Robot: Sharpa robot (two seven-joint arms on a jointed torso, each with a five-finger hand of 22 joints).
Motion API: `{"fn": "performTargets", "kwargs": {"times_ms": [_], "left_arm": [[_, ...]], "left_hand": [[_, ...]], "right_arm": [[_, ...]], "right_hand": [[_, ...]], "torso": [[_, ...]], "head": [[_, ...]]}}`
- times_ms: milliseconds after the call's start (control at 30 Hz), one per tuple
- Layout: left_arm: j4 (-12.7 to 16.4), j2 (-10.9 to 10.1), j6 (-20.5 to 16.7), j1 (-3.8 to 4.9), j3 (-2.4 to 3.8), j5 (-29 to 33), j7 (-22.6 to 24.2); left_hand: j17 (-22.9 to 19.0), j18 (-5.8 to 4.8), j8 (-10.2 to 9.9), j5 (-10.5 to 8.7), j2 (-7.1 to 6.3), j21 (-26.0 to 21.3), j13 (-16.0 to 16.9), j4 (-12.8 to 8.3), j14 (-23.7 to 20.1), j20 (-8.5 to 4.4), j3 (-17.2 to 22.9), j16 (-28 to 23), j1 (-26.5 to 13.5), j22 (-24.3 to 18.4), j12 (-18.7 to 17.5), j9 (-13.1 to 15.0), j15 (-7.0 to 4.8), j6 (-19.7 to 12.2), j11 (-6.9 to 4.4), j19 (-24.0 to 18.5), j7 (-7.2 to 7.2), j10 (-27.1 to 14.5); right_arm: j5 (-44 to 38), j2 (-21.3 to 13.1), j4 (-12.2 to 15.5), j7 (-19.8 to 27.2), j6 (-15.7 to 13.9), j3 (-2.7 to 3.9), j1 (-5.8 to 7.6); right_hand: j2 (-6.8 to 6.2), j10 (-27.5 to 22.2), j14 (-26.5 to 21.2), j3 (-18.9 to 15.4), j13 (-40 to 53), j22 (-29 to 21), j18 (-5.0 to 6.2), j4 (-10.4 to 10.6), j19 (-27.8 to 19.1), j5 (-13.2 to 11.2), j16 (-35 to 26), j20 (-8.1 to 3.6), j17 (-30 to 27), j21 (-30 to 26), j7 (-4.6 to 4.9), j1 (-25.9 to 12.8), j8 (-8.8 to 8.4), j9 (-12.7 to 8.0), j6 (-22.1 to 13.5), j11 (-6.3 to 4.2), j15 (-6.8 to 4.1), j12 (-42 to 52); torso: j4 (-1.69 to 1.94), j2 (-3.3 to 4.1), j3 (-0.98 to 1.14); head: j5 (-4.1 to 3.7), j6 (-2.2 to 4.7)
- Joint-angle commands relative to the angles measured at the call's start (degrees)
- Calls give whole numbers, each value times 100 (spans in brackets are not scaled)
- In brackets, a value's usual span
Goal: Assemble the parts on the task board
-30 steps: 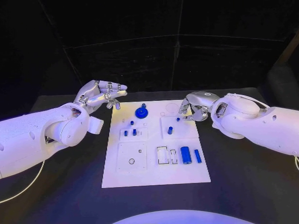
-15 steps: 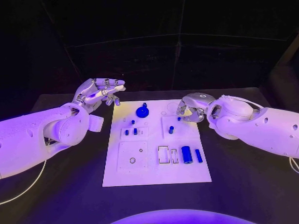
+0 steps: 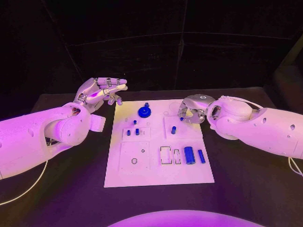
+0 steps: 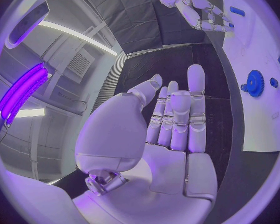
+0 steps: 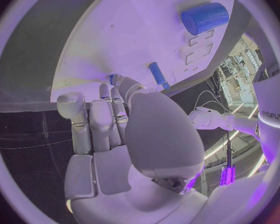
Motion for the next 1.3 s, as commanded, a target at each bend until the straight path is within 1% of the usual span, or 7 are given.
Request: {"fn": "performTargets", "kwargs": {"times_ms": [33, 300, 533, 567, 767, 867, 1300], "left_arm": [[15, 6, 89, 7, 4, 51, 71], [25, 18, 78, 6, 4, 51, 56], [20, 24, 80, 6, 4, 51, 60], [20, 24, 81, 6, 4, 51, 60], [11, 28, 89, 6, 4, 51, 54], [5, 29, 88, 6, 4, 51, 52], [-28, 32, 98, 6, 4, 51, 39]], "left_hand": [[-10, 118, 24, -9, 32, -23, 9, -8, -54, 4, -42, -21, -9, -13, 27, -7, -3, 19, 6, -38, 4, 39], [-16, 117, 13, -9, 38, -40, 9, -7, -61, 6, -67, -22, -2, -27, 27, -13, 3, -10, 18, -38, 20, 11], [-22, 116, 10, -9, 43, -46, 9, -8, -65, 7, -75, -23, 4, -32, 29, -14, 5, -19, 21, -37, 23, 1], [-22, 116, 10, -9, 43, -46, 9, -8, -65, 7, -75, -23, 4, -32, 29, -14, 5, -19, 21, -37, 23, 1], [-22, 116, 10, -9, 43, -46, 9, -8, -65, 7, -75, -23, 4, -32, 29, -14, 5, -19, 21, -37, 23, 1], [-22, 116, 10, -9, 43, -46, 9, -8, -65, 7, -75, -23, 4, -32, 29, -14, 5, -19, 21, -37, 23, 1], [-22, 116, 10, -9, 43, -46, 9, -8, -65, 7, -75, -23, 4, -32, 29, -14, 5, -19, 21, -37, 23, 1]], "right_arm": [[-18, 19, -33, 30, 199, 3, -7], [-14, 82, -101, 46, 275, 3, -46], [-13, 123, -141, 40, 299, 3, -64], [-13, 127, -144, 37, 299, 3, -65], [-50, 155, -151, -59, 196, 3, -82], [-99, 163, -145, -114, 130, 4, -89], [-241, 86, -5, -229, -242, 5, -98]], "right_hand": [[-43, 50, 103, 66, -29, 46, 50, -2, 43, -41, 43, 2, 38, 54, 10, -39, -22, 7, 65, -6, 25, -12], [-30, 146, 111, 172, -108, 123, 40, -38, 74, -52, 77, -2, 47, 110, 8, -86, -15, 17, 164, -20, 19, 3], [43, 323, 121, 281, -168, 252, 21, -72, 131, -91, 123, -22, 67, 195, -22, -135, 38, 38, 344, -64, -10, 52], [57, 350, 122, 296, -174, 265, 19, -77, 136, -122, 129, -26, 68, 204, -30, -140, 47, 41, 370, -71, -16, 59], [266, 561, 129, 543, -220, 424, -7, -150, 204, -602, 158, -77, 44, 309, -95, -131, 107, 59, 572, -142, -76, 110], [311, 621, 131, 639, -231, 475, -15, -191, 224, -727, 170, -93, 39, 342, -109, -132, 120, 63, 626, -163, -89, 121], [268, 676, 128, 881, -262, 554, -27, -361, 244, -762, 189, -114, 10, 402, -101, -152, 94, 50, 661, -165, -97, 99]], "torso": [[9, -7, -1], [3, -5, -4], [-1, -4, 1], [1, -3, 0], [3, -3, 3], [1, -2, 2], [-8, -13, 0]], "head": [[-1, -12], [17, -25], [18, -29], [16, -31], [4, -42], [5, -42], [-11, -56]]}}
